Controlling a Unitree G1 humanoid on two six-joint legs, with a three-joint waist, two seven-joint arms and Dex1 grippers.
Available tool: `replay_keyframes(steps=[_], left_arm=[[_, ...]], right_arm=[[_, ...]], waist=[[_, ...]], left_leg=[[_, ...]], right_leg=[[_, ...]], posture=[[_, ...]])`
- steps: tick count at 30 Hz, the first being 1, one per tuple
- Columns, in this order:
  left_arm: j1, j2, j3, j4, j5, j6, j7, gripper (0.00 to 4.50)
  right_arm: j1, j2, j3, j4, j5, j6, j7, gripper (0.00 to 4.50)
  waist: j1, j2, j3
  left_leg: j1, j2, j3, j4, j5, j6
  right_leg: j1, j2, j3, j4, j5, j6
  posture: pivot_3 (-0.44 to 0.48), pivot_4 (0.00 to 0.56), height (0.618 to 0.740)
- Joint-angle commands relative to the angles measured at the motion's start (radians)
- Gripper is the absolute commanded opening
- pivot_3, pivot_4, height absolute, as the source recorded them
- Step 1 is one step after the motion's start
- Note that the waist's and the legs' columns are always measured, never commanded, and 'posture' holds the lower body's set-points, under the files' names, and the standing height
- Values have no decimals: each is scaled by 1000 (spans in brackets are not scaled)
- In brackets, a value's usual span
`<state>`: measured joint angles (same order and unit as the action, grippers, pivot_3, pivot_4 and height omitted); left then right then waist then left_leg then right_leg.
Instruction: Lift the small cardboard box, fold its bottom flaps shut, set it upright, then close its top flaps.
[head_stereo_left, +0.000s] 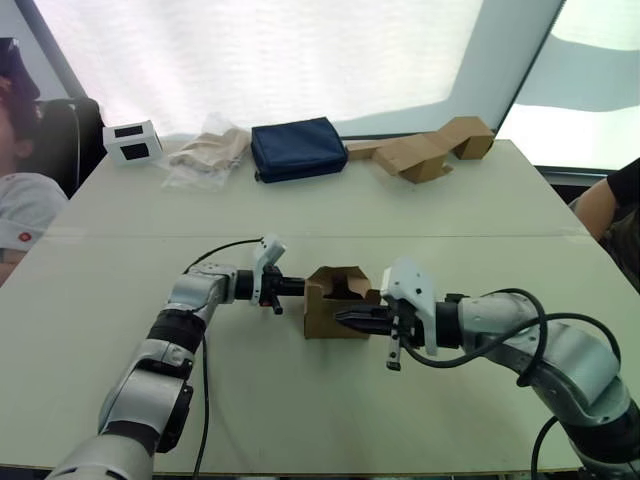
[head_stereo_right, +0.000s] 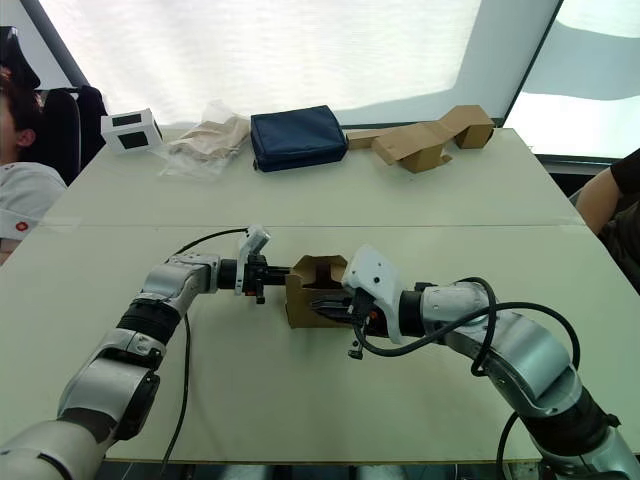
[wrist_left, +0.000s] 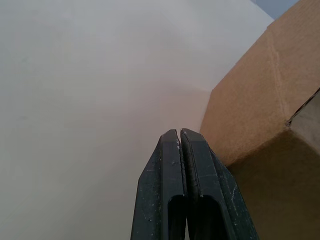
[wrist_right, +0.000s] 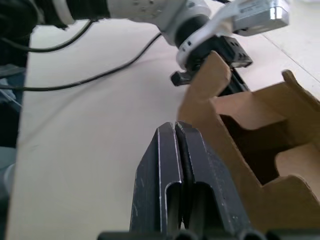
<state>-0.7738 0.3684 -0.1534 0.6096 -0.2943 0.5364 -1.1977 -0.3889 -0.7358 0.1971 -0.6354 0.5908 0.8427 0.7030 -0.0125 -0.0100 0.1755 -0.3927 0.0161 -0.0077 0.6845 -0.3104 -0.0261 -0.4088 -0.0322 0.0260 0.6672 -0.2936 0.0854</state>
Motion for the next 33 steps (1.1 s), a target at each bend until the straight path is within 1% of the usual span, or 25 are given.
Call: replay_keyframes(steps=[1,11,18,23,27,30,33], left_arm=[[7,-2,13,-56,-8,9,3,69],[24,-3,15,-73,-3,7,21,69],[40,-1,24,-96,-6,4,46,69],[46,51,92,-151,-31,44,96,69],[112,150,101,-345,-70,112,46,69],[179,238,140,-548,-171,244,14,69],[223,282,190,-714,-276,360,33,69]], right_arm=[[-21,9,19,20,-50,-58,19,0],[-25,49,78,97,-140,-118,49,0],[-24,88,70,130,-155,-126,62,0],[-30,96,63,143,-159,-128,73,0],[-34,100,58,153,-163,-131,76,0],[-37,107,58,164,-168,-137,78,0],[-37,112,57,171,-172,-144,82,0]], waist=[[0,0,0],[-1,0,0],[0,0,0],[-2,0,0],[-4,0,0],[-2,0,0],[-2,0,0]], left_leg=[[0,0,0,0,0,0],[0,0,0,0,0,0],[0,0,0,0,0,0],[0,0,0,0,0,0],[0,1,0,0,0,0],[0,1,0,0,0,0],[0,1,0,0,0,0]], right_leg=[[0,0,0,0,0,0],[0,0,0,0,0,0],[0,0,0,0,0,0],[0,0,0,0,0,0],[0,0,0,0,0,0],[0,-1,0,0,0,0],[0,-2,1,0,0,0]], posture=[[0,150,740],[0,150,740],[0,150,740],[0,150,740],[0,150,740],[0,150,740],[0,150,740]])
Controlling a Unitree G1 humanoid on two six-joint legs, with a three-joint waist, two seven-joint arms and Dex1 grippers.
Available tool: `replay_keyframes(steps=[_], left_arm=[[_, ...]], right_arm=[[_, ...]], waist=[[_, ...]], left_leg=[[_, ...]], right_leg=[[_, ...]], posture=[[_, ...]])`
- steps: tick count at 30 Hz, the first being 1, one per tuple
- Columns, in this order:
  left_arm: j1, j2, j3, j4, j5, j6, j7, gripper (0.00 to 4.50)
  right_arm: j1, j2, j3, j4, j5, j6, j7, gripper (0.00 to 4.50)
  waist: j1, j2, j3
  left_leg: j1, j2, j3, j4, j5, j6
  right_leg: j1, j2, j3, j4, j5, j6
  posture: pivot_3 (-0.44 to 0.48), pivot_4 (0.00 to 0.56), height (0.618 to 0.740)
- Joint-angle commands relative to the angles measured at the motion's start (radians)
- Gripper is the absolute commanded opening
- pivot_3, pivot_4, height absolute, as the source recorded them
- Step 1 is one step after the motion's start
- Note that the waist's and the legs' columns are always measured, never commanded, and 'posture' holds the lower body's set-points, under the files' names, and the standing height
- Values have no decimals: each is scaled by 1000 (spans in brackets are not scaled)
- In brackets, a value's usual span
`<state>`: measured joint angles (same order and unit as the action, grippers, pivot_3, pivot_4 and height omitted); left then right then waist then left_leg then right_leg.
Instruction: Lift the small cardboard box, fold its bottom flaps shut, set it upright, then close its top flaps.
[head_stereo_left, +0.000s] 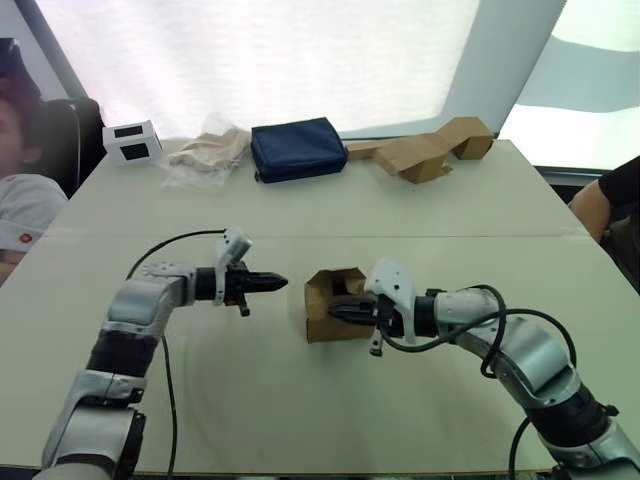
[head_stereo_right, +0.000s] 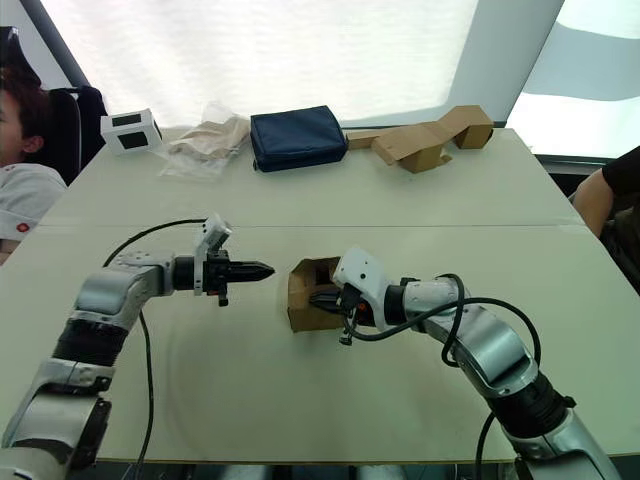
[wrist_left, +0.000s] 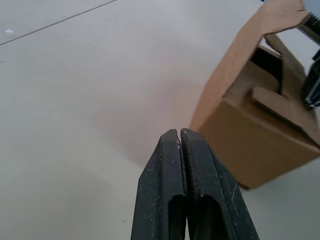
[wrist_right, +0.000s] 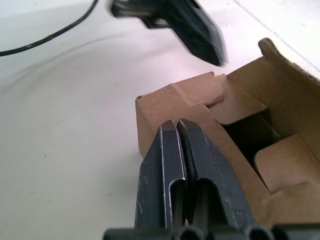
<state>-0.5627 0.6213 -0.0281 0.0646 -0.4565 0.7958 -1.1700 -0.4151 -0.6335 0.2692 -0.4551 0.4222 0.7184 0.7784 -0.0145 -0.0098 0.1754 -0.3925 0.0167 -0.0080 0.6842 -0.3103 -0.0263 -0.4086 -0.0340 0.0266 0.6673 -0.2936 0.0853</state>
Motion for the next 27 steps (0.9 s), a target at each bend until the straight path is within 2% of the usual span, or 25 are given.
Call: replay_keyframes(steps=[1,4,8,14,27], left_arm=[[22,35,80,-221,-151,139,18,69],[49,41,94,-316,-211,200,57,69],[101,30,41,-389,-208,193,105,69],[127,-9,-3,-375,-185,139,165,69],[148,-11,-64,-348,-154,77,170,69]], right_arm=[[-12,12,-14,-6,-5,-22,10,0],[-10,14,-15,-3,-9,-26,18,0],[-16,16,-14,9,-15,-33,28,0],[-25,22,-16,19,-23,-39,38,0],[-28,31,-20,10,-23,-39,44,0]], waist=[[3,0,0],[3,0,0],[-1,0,0],[1,0,0],[1,0,0]], left_leg=[[0,0,0,0,0,0],[0,-1,-1,0,0,0],[0,-1,-1,0,0,0],[1,0,0,0,0,0],[1,0,0,0,0,0]], right_leg=[[0,0,0,0,0,0],[1,-1,-1,0,0,0],[1,-1,0,0,0,0],[1,0,0,0,0,0],[1,0,0,0,0,0]], posture=[[0,150,740],[0,150,740],[0,150,740],[0,150,740],[0,150,740]])
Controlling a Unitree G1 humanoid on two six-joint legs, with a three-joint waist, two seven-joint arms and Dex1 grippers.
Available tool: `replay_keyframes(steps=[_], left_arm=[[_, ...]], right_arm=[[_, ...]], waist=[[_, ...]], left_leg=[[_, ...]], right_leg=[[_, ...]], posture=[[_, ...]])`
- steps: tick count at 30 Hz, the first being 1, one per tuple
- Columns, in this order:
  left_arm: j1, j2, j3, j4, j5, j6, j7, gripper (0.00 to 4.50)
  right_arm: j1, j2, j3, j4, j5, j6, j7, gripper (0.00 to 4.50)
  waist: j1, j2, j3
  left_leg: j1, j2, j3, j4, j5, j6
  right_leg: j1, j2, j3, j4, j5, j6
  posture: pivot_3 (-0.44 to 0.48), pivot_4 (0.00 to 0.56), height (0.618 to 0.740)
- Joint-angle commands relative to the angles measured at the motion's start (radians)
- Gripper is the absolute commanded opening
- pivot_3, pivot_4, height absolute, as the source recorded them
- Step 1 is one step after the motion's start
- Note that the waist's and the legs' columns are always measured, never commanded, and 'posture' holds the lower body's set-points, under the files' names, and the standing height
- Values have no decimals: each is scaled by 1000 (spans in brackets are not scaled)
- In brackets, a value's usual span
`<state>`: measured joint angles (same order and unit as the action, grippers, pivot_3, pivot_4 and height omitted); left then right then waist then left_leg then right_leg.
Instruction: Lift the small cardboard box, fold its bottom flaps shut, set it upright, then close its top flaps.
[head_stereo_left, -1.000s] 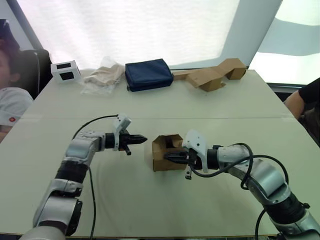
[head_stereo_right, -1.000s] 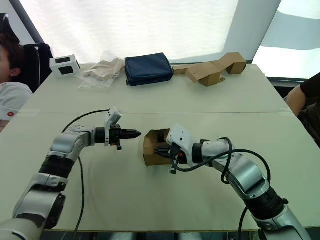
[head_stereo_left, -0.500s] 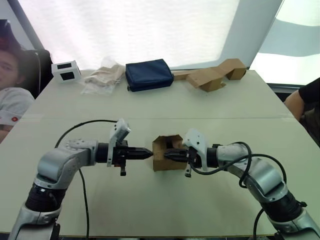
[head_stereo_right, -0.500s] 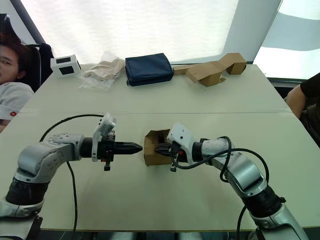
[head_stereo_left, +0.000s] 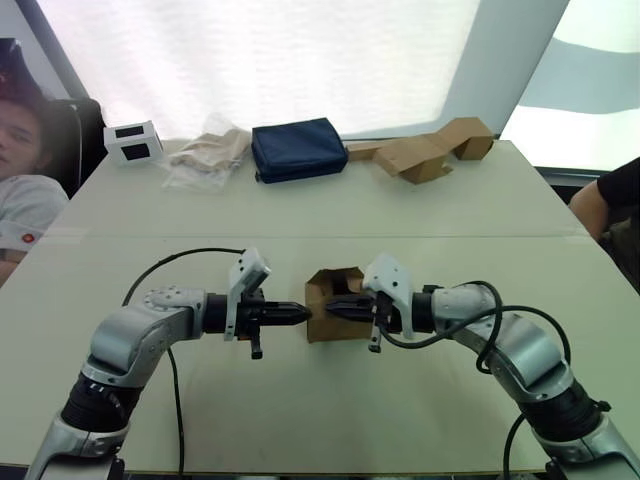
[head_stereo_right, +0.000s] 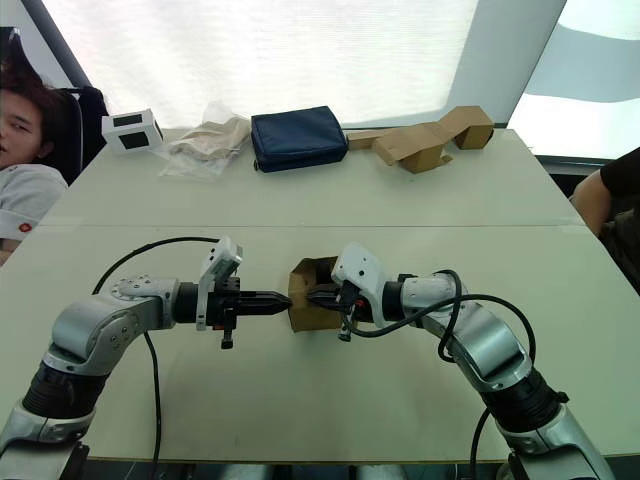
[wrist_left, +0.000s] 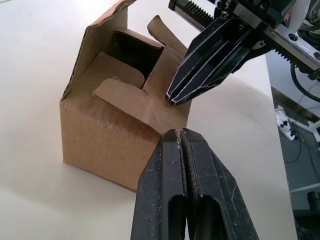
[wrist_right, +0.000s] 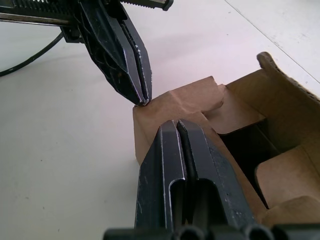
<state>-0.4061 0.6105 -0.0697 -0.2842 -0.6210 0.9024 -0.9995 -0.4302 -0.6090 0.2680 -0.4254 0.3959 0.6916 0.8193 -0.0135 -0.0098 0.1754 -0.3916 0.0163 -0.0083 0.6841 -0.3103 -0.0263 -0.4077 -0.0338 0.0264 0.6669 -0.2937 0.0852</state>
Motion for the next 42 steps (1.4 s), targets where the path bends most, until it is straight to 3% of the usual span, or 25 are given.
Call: replay_keyframes(steps=[1,7,10,13,21,35,42], left_arm=[[-9,0,-27,4,13,-35,-1,69],[-13,0,-44,24,20,-59,-1,69],[-17,-4,-47,34,24,-66,-1,69],[-21,-3,-48,39,26,-71,-3,69],[-26,2,-53,37,25,-72,2,69],[-92,-15,28,104,-24,-62,22,69],[-137,-93,9,165,59,-171,87,69]], right_arm=[[-13,8,-19,-21,5,-11,3,0],[-21,24,-52,-33,46,0,6,0],[-59,107,-157,-33,173,35,-30,0],[-99,147,-190,-8,167,26,-77,0],[-112,84,-58,137,-65,-68,-111,0],[-38,66,-42,51,-48,-11,-35,0],[-34,61,-44,49,-52,-11,-28,0]], waist=[[0,0,0],[0,0,0],[-2,0,0],[-1,0,0],[0,0,0],[0,0,0],[1,0,0]], left_leg=[[0,0,0,0,0,0],[0,0,0,0,0,0],[0,0,0,0,0,0],[0,0,0,0,0,0],[0,0,1,0,0,0],[0,0,0,-1,0,0],[0,0,0,0,0,0]], right_leg=[[0,0,0,0,0,0],[0,0,0,0,0,0],[0,0,0,0,0,0],[0,0,0,0,0,0],[0,-1,0,0,0,0],[0,0,-1,0,0,0],[0,0,-1,0,0,0]], posture=[[0,150,740],[0,150,740],[0,150,740],[0,150,740],[0,150,740],[0,150,740],[0,150,740]])
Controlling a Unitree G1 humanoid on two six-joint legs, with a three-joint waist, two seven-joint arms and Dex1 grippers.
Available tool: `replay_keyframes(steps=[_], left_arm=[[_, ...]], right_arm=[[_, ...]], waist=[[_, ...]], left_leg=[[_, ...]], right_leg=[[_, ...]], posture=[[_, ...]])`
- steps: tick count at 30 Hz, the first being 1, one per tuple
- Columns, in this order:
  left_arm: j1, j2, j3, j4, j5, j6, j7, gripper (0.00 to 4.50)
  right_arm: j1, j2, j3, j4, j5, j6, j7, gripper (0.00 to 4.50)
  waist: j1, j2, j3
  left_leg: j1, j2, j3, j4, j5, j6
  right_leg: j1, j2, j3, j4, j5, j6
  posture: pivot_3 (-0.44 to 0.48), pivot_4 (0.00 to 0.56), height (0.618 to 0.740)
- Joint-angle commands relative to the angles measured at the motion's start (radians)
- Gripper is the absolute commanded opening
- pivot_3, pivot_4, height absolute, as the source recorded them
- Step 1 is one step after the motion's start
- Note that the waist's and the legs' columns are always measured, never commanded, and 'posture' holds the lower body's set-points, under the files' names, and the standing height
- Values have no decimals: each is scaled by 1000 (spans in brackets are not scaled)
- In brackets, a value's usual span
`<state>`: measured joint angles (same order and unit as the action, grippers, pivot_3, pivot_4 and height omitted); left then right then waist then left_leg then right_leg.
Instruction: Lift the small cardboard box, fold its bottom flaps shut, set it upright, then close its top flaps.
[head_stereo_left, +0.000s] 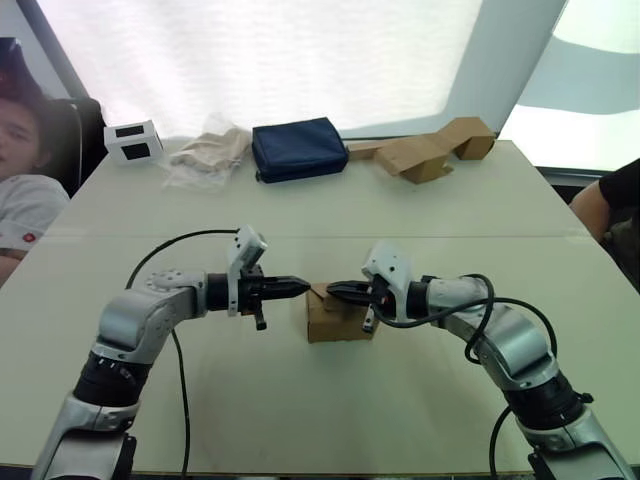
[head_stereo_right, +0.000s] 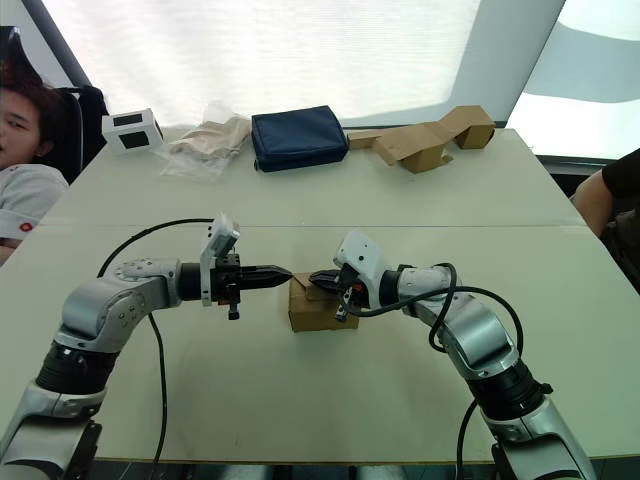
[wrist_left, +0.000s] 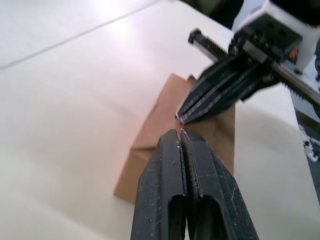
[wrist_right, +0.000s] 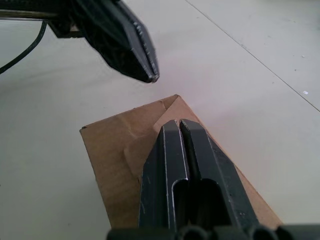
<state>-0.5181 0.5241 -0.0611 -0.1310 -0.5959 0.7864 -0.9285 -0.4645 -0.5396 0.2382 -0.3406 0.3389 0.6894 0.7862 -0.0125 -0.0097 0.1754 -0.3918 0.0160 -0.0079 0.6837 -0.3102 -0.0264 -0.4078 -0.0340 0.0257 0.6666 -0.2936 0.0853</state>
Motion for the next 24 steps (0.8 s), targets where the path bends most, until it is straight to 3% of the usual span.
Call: replay_keyframes(steps=[1,12,24], left_arm=[[-26,-9,-5,16,38,-59,13,69],[-30,-39,-67,43,107,-111,11,69],[-29,-54,-47,44,104,-99,21,69]], right_arm=[[-1,-7,-15,-35,5,-9,5,0],[-4,5,-15,-44,8,-9,0,0],[33,-46,-5,-153,29,11,37,0]], waist=[[-1,0,0],[-1,0,0],[0,0,0]], left_leg=[[0,0,0,0,0,0],[0,0,0,0,0,0],[0,0,0,0,0,0]], right_leg=[[0,0,0,0,0,0],[0,0,0,0,0,0],[0,0,0,0,0,0]], posture=[[0,150,740],[0,150,740],[0,150,740]])
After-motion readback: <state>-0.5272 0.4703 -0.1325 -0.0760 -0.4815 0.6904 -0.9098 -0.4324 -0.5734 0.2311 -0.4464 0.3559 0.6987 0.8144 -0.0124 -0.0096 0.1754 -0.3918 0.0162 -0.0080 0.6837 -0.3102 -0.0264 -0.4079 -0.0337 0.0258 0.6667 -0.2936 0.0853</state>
